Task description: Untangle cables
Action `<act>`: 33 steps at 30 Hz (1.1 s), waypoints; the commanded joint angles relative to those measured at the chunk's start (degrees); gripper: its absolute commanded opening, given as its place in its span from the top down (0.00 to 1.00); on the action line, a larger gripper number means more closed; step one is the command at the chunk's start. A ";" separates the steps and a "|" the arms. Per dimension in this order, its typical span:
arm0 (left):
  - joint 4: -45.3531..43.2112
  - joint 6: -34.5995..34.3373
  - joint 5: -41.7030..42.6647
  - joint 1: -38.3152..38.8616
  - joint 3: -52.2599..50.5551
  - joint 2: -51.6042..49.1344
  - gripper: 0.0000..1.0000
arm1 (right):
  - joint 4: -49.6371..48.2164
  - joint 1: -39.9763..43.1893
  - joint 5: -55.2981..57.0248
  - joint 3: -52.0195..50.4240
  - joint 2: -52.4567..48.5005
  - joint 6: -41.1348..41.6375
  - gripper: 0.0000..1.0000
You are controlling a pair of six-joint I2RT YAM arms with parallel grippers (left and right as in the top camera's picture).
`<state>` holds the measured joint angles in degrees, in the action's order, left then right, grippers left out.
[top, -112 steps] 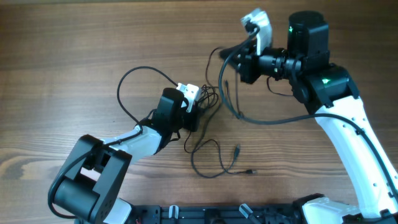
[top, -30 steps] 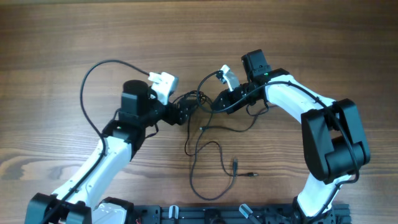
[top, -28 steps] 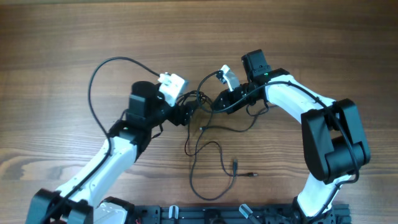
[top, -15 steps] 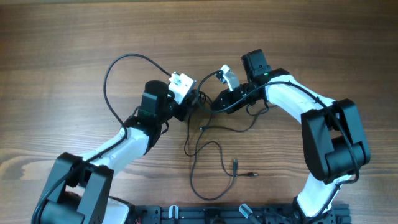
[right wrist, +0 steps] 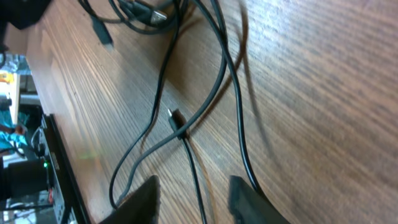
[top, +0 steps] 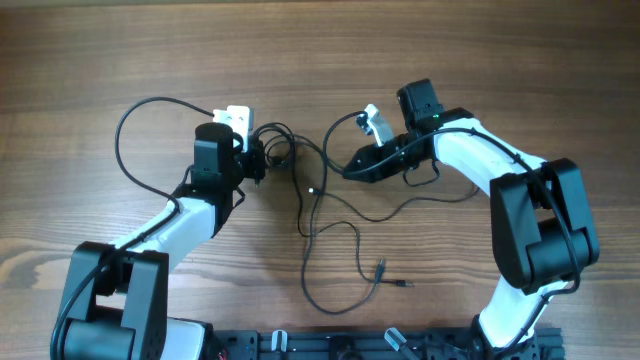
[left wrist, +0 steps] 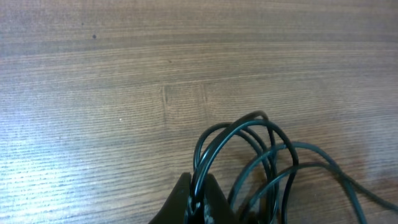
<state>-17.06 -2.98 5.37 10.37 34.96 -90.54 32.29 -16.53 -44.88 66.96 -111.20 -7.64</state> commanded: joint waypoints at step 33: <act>9.64 -0.96 -0.66 -0.55 -0.09 0.00 0.96 | -15.54 15.63 30.95 3.65 23.28 -3.76 0.96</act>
<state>-8.47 -3.75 7.16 10.33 34.98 -90.54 17.10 -8.12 -11.57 69.93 -92.47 -15.64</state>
